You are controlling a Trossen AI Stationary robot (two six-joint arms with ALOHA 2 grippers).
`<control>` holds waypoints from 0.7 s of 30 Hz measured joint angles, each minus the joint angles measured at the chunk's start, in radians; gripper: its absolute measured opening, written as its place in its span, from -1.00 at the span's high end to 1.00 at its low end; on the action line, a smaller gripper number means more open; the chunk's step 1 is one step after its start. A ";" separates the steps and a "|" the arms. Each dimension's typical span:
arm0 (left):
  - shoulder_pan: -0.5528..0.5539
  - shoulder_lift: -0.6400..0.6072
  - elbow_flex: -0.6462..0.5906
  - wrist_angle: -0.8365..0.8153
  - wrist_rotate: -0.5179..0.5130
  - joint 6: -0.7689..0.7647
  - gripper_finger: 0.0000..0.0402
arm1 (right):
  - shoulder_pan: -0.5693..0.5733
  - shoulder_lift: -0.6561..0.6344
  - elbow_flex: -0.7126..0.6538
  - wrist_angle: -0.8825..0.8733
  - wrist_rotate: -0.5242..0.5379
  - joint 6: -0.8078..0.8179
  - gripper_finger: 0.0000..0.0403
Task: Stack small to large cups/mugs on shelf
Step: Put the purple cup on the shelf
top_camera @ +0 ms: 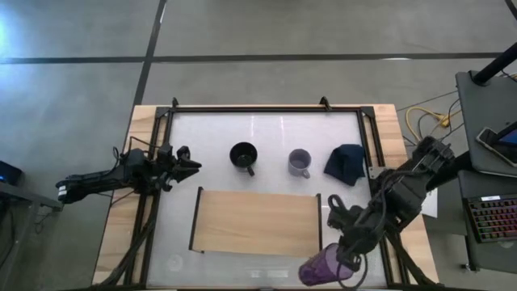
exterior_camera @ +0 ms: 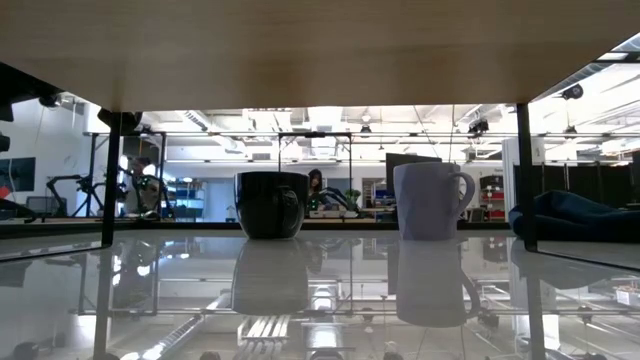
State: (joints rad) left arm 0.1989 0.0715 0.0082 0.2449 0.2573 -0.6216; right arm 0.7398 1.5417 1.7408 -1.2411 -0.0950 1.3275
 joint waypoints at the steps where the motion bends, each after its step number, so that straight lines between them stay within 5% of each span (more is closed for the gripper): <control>1: 0.000 0.000 0.000 0.000 0.000 0.000 0.50 | 0.003 0.000 -0.017 0.004 -0.003 0.017 0.96; 21: 0.000 0.000 0.000 0.000 0.000 0.000 0.50 | 0.037 -0.004 -0.120 -0.078 0.013 0.131 0.96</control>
State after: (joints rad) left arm 0.1989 0.0719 0.0080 0.2451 0.2571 -0.6214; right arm 0.7765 1.5374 1.6203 -1.3193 -0.0823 1.4582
